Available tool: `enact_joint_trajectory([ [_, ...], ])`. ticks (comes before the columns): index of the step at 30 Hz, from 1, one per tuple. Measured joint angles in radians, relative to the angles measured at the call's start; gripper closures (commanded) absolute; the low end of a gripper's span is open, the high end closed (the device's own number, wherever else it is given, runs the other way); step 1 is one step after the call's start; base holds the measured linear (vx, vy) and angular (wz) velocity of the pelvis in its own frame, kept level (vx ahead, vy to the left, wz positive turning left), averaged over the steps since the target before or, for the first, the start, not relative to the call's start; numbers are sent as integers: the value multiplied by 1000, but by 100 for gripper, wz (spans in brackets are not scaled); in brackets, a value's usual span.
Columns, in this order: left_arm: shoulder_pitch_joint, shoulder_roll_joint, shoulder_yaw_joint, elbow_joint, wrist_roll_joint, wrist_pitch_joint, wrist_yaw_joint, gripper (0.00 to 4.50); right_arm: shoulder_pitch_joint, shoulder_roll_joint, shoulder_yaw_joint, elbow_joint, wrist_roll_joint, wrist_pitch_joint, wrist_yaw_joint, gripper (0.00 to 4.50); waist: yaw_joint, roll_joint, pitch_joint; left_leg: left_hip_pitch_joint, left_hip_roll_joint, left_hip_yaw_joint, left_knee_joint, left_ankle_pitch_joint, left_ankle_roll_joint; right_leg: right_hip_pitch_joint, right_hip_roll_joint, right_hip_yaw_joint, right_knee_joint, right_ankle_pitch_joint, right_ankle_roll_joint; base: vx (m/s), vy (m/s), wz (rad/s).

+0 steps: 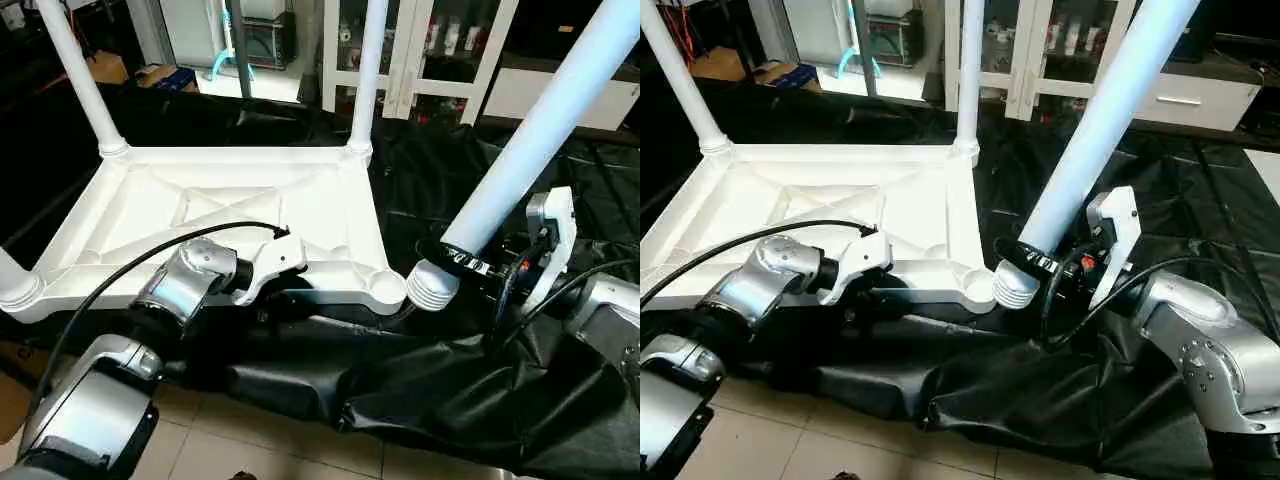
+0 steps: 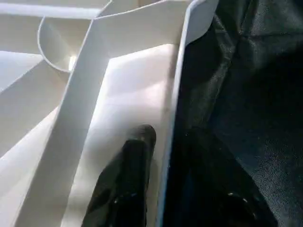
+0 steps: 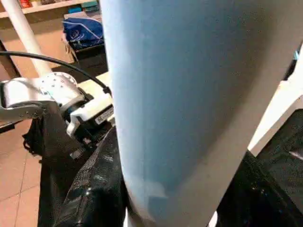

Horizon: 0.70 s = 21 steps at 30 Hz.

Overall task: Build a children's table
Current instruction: Insert table leg to table base

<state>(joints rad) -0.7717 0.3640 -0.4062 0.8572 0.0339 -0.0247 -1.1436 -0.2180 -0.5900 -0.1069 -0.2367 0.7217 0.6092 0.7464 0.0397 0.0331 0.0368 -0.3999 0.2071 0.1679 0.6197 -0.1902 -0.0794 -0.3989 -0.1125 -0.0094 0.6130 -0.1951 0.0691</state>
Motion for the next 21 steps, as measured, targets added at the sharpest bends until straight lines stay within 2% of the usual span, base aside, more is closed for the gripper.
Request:
enact_joint_trajectory([
  [2, -4, -11, 0, 5, 0, -1, 0, 349, -7, 5, -2, 0, 0, 0, -3, 265, 1, 0, 0, 0, 0, 1, 0, 0, 0, 0, 0, 0, 0, 0, 0, 0, 0, 0],
  [3, -5, -16, 1, 8, 0, -5, 0, 375, -9, 7, -3, 0, 0, 0, -6, 265, 1, 0, 0, 0, 0, 1, 0, 0, 0, 0, 0, 0, 0, 0, 0, 0, 0, 0],
  [6, -6, -18, 8, 16, 2, -20, 1, 385, -9, 7, -3, 1, 0, 0, -6, 265, 1, 0, 0, 0, 0, 1, 0, 0, 0, 0, 0, 0, -1, 0, 0, 0, 0, 0],
  [9, -6, -20, 8, 18, 6, -34, -3, 422, -9, 9, -3, 1, 0, 0, -6, 265, 2, 0, 0, 0, 0, 2, 0, 0, 0, 0, 0, 0, -2, 0, -1, 0, 0, 0],
  [14, -7, -31, 6, 20, 22, -58, -12, 448, -10, 38, -7, 1, 15, 7, -25, 265, -1, 0, 0, 0, 0, 3, -1, -1, 2, 0, 0, 1, -3, -1, -1, 0, 0, 0],
  [17, -7, -30, 6, 26, 31, -68, -7, 449, -23, 71, -38, 6, 44, 35, -70, 265, -5, 0, 0, 0, 0, 3, -1, -1, 1, -1, 0, 1, -2, -1, -1, 0, 0, 0],
  [18, -6, -30, 6, 27, 35, -72, -5, 449, -33, 80, -54, 8, 67, 50, -93, 265, -5, 0, 0, 1, 0, 3, -1, -1, 1, -1, 0, 1, -2, -1, -1, 0, 0, 0],
  [20, 3, -20, 3, 15, 42, -84, -3, 449, -64, 112, -100, 31, 158, 139, -161, 265, -8, 0, 0, 4, 0, 3, -2, -1, 1, 0, 0, 2, -2, -1, -2, 0, 0, 0],
  [21, 20, -14, -1, -8, 44, -87, -3, 449, -78, 122, -135, 62, 243, 212, -214, 265, -9, 0, 0, 6, 0, 4, -4, -1, 1, 2, 0, 2, -3, -1, -2, 0, 0, 0],
])
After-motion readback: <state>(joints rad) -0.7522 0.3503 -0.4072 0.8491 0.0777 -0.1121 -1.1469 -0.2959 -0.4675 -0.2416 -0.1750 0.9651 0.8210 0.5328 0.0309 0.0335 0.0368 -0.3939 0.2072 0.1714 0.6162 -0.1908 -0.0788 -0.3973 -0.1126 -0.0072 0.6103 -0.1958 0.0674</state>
